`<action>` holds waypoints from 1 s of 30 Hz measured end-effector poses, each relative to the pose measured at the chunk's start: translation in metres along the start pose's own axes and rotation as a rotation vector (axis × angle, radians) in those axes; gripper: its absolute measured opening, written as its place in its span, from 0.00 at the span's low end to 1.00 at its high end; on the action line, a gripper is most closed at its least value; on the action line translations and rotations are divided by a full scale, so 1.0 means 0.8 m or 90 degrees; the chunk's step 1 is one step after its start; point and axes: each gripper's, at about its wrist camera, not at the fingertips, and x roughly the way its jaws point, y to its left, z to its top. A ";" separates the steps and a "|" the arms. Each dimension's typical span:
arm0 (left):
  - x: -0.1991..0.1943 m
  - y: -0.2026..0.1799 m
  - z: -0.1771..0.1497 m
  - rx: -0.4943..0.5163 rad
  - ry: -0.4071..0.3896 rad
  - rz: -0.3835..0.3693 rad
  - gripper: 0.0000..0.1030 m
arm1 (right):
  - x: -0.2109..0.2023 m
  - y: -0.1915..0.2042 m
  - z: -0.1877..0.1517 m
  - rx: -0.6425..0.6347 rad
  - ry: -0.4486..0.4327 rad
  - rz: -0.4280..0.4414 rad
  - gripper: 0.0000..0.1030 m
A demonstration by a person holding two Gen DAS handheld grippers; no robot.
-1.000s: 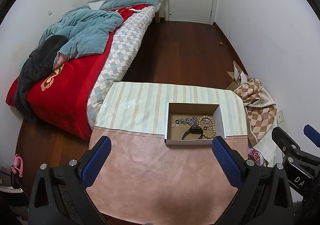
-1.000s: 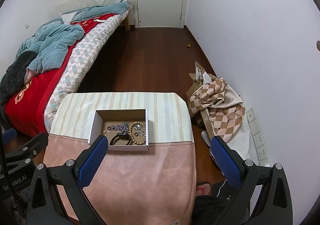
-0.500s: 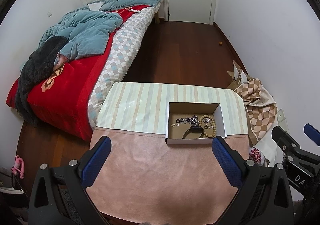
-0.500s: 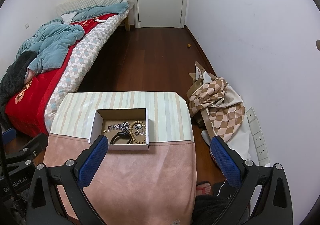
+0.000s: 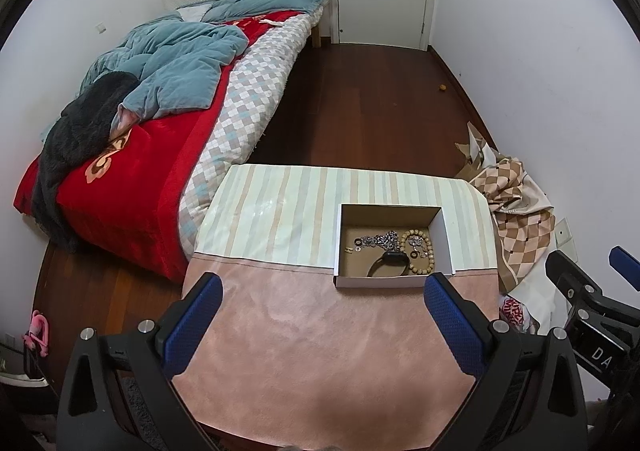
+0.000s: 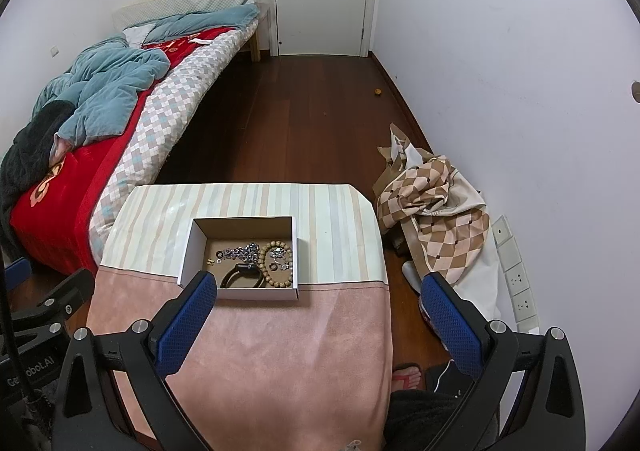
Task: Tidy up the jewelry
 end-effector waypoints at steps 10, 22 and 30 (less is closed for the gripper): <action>-0.001 0.002 -0.001 0.001 0.002 -0.001 1.00 | 0.000 0.000 0.000 -0.001 0.000 0.000 1.00; -0.001 0.001 -0.005 -0.003 0.003 -0.001 1.00 | 0.000 0.000 0.000 -0.002 0.000 0.000 1.00; -0.002 0.000 -0.008 -0.002 0.002 0.001 1.00 | -0.002 -0.001 -0.002 -0.001 0.000 0.001 1.00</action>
